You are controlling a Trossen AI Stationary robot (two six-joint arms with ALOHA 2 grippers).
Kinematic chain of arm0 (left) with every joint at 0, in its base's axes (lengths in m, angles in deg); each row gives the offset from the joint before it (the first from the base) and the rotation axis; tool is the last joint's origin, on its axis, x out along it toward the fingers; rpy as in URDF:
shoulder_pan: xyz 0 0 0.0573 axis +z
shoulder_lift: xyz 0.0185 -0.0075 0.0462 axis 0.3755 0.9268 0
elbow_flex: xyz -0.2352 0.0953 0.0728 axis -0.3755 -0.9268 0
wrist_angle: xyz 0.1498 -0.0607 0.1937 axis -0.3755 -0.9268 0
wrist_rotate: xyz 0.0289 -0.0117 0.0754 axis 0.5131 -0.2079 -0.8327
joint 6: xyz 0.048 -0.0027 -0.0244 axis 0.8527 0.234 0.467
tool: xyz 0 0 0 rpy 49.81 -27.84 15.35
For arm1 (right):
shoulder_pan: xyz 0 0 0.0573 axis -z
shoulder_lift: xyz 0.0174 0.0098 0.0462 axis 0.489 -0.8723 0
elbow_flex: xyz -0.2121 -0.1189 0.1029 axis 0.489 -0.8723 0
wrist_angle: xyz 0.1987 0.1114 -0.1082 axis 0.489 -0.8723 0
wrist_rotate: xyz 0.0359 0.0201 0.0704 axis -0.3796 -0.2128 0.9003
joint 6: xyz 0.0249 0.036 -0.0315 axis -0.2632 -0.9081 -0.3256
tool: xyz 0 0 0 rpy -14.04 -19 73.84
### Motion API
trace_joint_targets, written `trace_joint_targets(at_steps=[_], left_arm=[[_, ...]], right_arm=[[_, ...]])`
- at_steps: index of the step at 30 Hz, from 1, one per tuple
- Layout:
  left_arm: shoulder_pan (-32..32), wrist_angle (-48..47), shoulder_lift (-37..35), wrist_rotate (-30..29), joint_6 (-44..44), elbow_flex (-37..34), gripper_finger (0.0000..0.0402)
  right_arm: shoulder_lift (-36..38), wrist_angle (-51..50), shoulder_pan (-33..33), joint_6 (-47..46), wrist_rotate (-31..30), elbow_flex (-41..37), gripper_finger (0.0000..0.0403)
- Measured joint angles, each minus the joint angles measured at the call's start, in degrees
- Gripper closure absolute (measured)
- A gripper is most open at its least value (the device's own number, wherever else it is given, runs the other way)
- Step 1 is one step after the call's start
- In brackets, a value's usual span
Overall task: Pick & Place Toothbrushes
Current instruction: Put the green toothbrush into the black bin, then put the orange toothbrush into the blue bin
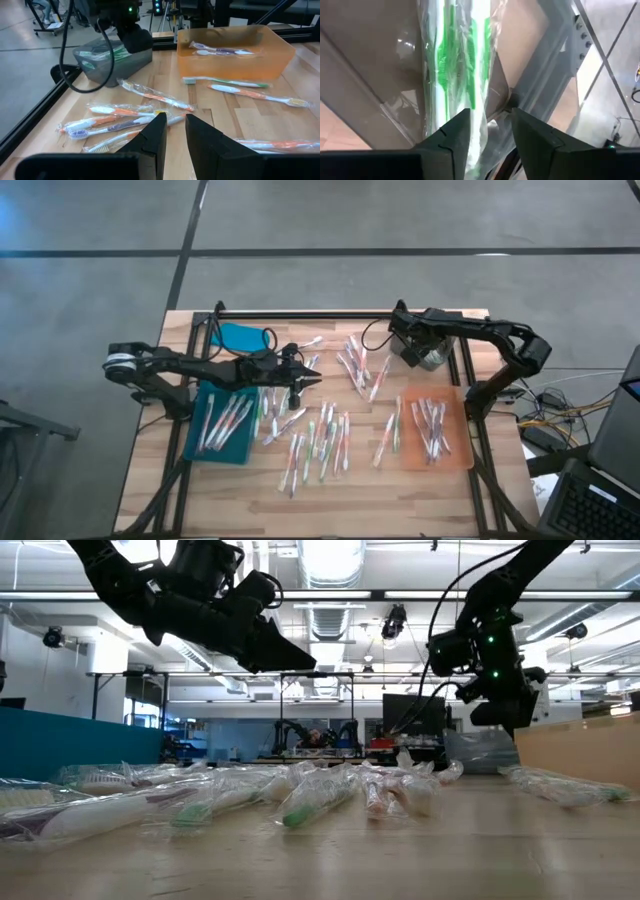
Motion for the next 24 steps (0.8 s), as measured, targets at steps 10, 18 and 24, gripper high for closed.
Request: trace_joint_targets(at_steps=[10, 18, 24], left_arm=[[0.01, -0.01, 0.00, -0.01, -0.01, 0.00, 0.0327], [-0.01, -0.01, 0.00, 0.00, 0.00, 0.00, 0.0327], [-0.01, -0.01, 0.00, 0.00, -0.02, 0.00, 0.0327]], right_arm=[[7.93, -0.45, 0.00, 0.00, 2.56, 0.00, 0.0218], [17.96, -0.38, 0.00, -1.55, 4.45, 1.71, 0.0215], [23.70, -0.05, -0.15, -4.37, 12.32, 7.51, 0.0238]])
